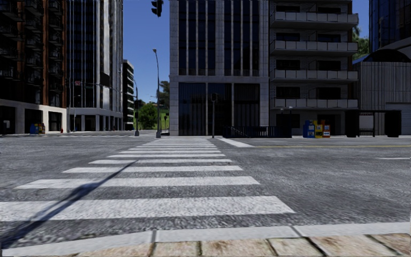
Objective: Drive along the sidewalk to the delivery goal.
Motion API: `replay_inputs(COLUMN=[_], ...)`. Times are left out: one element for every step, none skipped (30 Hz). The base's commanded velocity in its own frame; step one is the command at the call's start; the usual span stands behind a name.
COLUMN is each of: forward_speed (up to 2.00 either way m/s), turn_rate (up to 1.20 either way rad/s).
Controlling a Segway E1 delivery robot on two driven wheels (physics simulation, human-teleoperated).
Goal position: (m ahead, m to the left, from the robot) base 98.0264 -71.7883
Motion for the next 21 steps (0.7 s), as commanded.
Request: replay_inputs(forward_speed=[2.00, 2.00, 2.00, 2.00, 2.00, 2.00, 2.00, 2.00, 2.00, 2.00, 2.00, 1.96, 1.89, 1.79, 1.68, 1.68, 1.58, 1.44, 1.35, 1.32, 1.32], turn_rate=[0.30, 0.30, 0.30, 0.30, 0.30, 0.30, 0.30, 0.30, 0.26, 0.10, 0.10, 0.01, 0.00, 0.00, 0.00, 0.00, 0.00, 0.00, 0.00, 0.00, 0.00])
